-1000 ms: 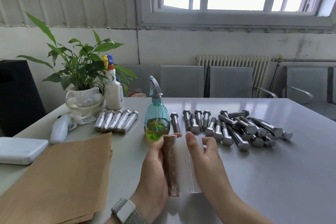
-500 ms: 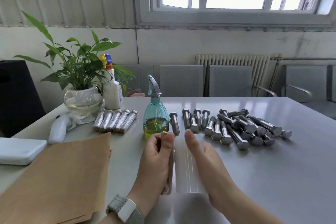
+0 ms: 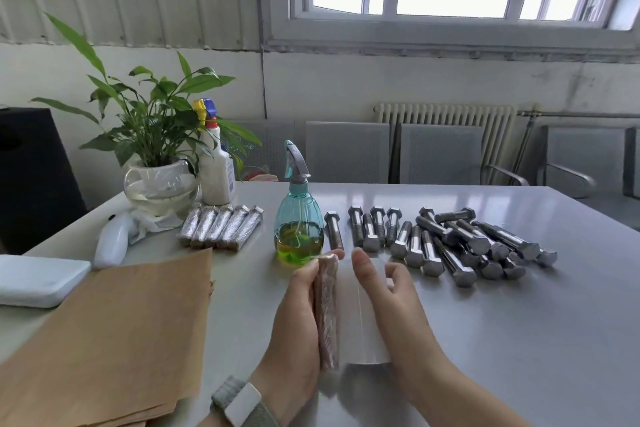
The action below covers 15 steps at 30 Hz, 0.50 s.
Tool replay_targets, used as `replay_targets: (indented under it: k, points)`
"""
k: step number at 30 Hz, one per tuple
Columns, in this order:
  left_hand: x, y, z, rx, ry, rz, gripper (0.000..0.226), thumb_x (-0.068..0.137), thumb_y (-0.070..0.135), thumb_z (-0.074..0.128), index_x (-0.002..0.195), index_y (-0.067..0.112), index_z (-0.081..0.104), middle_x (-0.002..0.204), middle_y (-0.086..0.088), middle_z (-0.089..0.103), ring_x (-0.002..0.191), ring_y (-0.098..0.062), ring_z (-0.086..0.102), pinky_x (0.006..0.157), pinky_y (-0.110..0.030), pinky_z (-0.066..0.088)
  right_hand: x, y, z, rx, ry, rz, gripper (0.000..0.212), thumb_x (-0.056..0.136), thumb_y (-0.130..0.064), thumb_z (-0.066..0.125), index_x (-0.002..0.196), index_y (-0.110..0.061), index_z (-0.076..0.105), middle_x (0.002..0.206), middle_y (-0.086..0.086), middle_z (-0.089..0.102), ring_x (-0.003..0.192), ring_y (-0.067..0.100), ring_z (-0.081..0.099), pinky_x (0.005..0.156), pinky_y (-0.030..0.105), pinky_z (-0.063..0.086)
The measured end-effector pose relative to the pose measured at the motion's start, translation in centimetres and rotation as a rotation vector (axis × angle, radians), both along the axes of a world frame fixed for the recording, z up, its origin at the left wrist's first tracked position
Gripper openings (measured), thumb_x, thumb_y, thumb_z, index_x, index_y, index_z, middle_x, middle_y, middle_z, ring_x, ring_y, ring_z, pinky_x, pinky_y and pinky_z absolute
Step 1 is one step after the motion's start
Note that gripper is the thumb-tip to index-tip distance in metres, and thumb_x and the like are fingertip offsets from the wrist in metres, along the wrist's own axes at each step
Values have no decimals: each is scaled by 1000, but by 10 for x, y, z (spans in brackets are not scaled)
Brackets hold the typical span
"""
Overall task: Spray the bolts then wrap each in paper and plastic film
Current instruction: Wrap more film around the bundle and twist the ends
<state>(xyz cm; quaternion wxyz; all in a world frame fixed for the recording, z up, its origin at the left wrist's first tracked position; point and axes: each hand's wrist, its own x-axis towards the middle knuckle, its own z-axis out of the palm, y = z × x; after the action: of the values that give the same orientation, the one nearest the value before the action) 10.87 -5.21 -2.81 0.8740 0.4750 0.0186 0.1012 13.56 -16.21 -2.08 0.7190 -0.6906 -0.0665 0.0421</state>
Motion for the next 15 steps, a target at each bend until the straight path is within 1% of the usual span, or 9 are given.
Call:
replay_targets:
  k: [1, 2, 4, 6, 7, 10, 11, 13, 15]
  points:
    - [1, 1, 0, 30, 2, 5, 41, 92, 47, 51, 113, 16, 70, 112, -20, 70, 105, -34, 68, 93, -47, 52, 2, -3, 1, 66, 59, 88, 67, 65, -74, 73, 108, -24, 61, 88, -2, 75, 80, 14, 73, 61, 28, 55]
    - [2, 1, 0, 68, 1, 14, 41, 93, 48, 49, 109, 18, 71, 110, -19, 71, 103, -33, 69, 90, -46, 53, 3, -6, 2, 98, 89, 182, 63, 70, -71, 73, 112, -25, 64, 95, -1, 76, 88, 18, 74, 65, 30, 57]
    - [5, 4, 1, 135, -19, 25, 40, 91, 50, 48, 100, 20, 74, 102, -16, 73, 94, -28, 72, 75, -39, 57, 4, -10, 3, 87, 79, 315, 54, 81, -69, 61, 116, -28, 69, 107, 4, 75, 100, 23, 72, 79, 38, 60]
    - [7, 9, 1, 183, -51, 22, 40, 91, 49, 48, 96, 21, 75, 97, -14, 75, 88, -26, 73, 68, -31, 57, 6, -10, 2, 34, 29, 295, 53, 85, -69, 53, 114, -28, 70, 108, 4, 75, 101, 22, 71, 88, 42, 57]
    - [7, 10, 0, 205, -63, 35, 42, 90, 50, 48, 96, 19, 75, 92, -11, 75, 84, -23, 73, 65, -28, 57, 6, -9, 3, 7, 4, 254, 57, 83, -71, 52, 112, -25, 71, 104, 3, 75, 98, 20, 72, 87, 41, 57]
    - [10, 11, -2, 271, -59, 143, 51, 81, 60, 51, 101, 16, 71, 70, 4, 70, 65, -10, 68, 56, -20, 51, 5, -4, 2, -56, -49, 142, 69, 74, -80, 59, 104, -19, 67, 92, 0, 75, 85, 15, 73, 71, 29, 54]
    - [11, 11, -3, 298, -59, 180, 54, 78, 62, 53, 102, 17, 70, 73, 5, 72, 69, -11, 70, 60, -21, 52, 5, -3, 2, -70, -49, 106, 73, 69, -83, 61, 103, -18, 66, 92, 0, 74, 84, 14, 72, 71, 29, 54]
    - [11, 10, -5, 331, -82, 219, 55, 77, 66, 59, 101, 18, 69, 88, -3, 75, 86, -21, 72, 75, -32, 56, 4, -3, 0, -85, -51, 65, 78, 61, -85, 59, 102, -20, 65, 93, 0, 74, 86, 14, 72, 77, 34, 56]
    - [9, 9, -4, 356, -102, 241, 54, 73, 72, 65, 96, 22, 68, 92, -9, 74, 91, -29, 71, 82, -44, 56, 2, -2, -1, -87, -67, 37, 80, 61, -90, 54, 100, -21, 65, 93, 0, 73, 86, 16, 71, 83, 42, 57]
